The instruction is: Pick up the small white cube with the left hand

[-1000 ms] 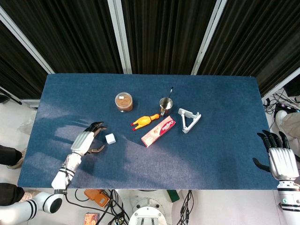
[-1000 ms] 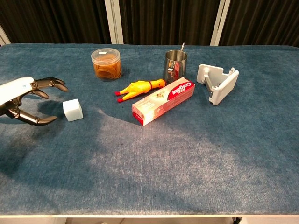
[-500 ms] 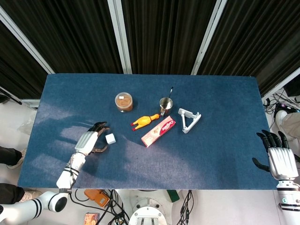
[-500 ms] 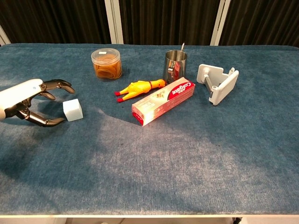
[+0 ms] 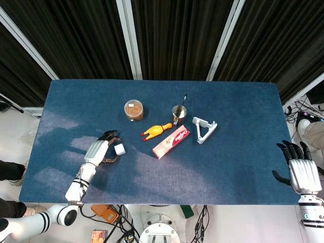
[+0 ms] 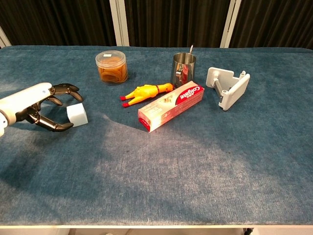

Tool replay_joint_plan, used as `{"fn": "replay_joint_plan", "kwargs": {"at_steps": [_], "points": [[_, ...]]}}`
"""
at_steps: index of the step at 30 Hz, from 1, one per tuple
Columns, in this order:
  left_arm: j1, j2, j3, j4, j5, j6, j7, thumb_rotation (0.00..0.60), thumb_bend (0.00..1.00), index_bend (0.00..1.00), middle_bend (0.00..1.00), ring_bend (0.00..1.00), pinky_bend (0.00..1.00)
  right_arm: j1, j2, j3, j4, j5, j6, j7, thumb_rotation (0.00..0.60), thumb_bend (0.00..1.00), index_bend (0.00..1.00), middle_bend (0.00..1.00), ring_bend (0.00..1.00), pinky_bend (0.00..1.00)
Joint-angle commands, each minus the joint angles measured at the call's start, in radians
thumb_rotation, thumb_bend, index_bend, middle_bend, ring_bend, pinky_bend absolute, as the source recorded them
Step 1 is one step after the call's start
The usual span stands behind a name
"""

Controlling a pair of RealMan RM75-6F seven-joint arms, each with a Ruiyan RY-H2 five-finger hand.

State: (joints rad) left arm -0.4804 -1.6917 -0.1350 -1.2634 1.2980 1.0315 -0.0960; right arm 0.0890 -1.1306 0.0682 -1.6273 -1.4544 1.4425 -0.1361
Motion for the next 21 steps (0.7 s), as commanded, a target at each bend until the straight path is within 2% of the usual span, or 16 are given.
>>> {"fn": "replay_joint_plan", "kwargs": {"at_steps": [1, 10, 21], "points": [[-0.003, 0.002, -0.003, 0.003, -0.006, -0.003, 0.006, 0.600, 0.25, 0.30, 0.07, 0.02, 0.19, 0.000, 0.000, 0.000, 0.001, 0.000, 0.000, 0.000, 0.600, 0.31, 0.24, 0.19, 0.19, 0.09], [-0.003, 0.027, -0.007, -0.019, -0.029, -0.009, 0.025, 0.600, 0.29, 0.41, 0.07, 0.02, 0.19, 0.001, 0.000, 0.000, -0.001, 0.002, -0.003, -0.001, 0.600, 0.31, 0.24, 0.19, 0.19, 0.09], [0.004, 0.072, -0.017, -0.098, -0.045, 0.014, 0.056, 0.600, 0.34, 0.47, 0.07, 0.02, 0.19, 0.001, 0.001, 0.000, -0.002, 0.004, -0.002, 0.003, 0.600, 0.31, 0.24, 0.19, 0.19, 0.09]]}}
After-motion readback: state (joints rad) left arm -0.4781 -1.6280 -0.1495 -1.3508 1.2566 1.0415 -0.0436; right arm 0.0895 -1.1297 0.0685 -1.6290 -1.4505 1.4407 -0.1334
